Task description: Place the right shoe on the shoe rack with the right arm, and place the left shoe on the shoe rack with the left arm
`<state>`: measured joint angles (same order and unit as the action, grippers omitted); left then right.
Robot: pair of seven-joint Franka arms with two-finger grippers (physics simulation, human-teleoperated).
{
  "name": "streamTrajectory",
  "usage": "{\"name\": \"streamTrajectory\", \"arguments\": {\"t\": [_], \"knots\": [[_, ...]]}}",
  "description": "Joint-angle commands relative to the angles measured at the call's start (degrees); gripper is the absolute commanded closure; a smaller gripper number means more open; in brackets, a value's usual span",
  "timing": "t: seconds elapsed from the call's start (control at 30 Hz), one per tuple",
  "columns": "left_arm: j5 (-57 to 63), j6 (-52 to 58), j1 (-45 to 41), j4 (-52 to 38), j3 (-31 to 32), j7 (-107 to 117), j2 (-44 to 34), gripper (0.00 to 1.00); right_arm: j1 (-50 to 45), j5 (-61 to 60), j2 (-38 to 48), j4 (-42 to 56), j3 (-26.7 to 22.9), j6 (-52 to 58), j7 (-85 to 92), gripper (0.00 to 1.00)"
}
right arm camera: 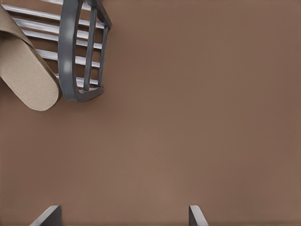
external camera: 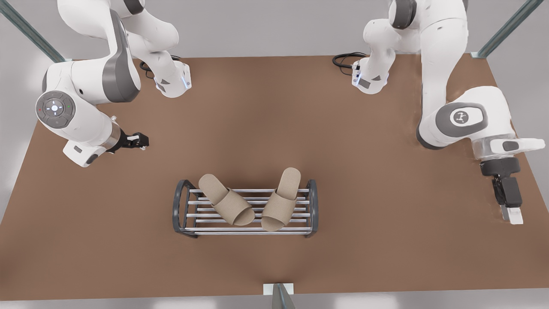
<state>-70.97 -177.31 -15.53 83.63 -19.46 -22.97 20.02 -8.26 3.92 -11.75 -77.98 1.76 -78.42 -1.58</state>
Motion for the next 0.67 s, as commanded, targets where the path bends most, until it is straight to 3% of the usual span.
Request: {"name": "streamTrajectory", "arguments": {"t": [0.0,0.03,0.07,0.13,0.17,0.23,0.27,0.3,0.37,0.43,0.5,0.63], "knots": [[69.1,66.6,4.5,-2.0,0.6,-2.6,-1.5,0.00,0.0,0.0,0.1,0.0,0.0,-0.1,-2.6,0.00],[89.5,84.6,5.9,-2.0,9.5,-2.7,-2.4,0.00,0.0,0.0,0.5,0.0,-0.1,0.0,-2.8,0.00],[94.3,94.4,7.1,-1.7,14.6,-3.3,-2.3,0.00,0.0,0.2,0.6,0.0,-0.1,0.0,-2.7,0.00],[81.3,103.5,10.0,-2.2,15.4,10.5,-2.3,0.00,0.0,0.5,1.5,-0.1,-0.1,0.1,-2.7,0.00],[77.7,105.8,10.4,-4.0,18.9,37.8,-2.4,0.00,0.0,0.6,1.5,-0.1,-0.1,0.3,-2.7,0.00],[68.5,85.3,14.6,8.8,19.9,50.0,-2.4,0.00,0.0,0.6,1.9,-0.2,0.0,0.4,-2.7,0.00],[70.3,73.3,14.1,16.9,19.9,48.8,-4.6,0.00,0.0,0.6,2.3,-0.4,0.0,0.4,-2.7,0.00],[81.1,68.5,13.0,23.9,20.0,38.5,-6.5,0.00,0.0,0.6,2.7,-0.9,0.0,0.4,-2.8,0.00],[83.4,76.3,12.9,22.5,21.8,25.9,-6.3,0.00,0.0,0.7,2.8,-1.1,0.0,0.3,-2.9,0.00],[79.3,90.7,12.9,10.3,25.8,25.8,-1.8,0.00,0.0,0.7,2.7,-1.5,0.0,0.2,-2.9,0.00],[71.4,88.5,13.9,7.5,26.3,25.9,-4.3,0.00,0.0,0.7,2.6,-1.6,0.0,0.2,-2.9,0.00],[71.4,89.9,13.7,4.0,26.4,25.8,-4.3,0.00,-0.8,1.6,2.4,-1.6,0.0,0.1,-2.9,0.00]]}}
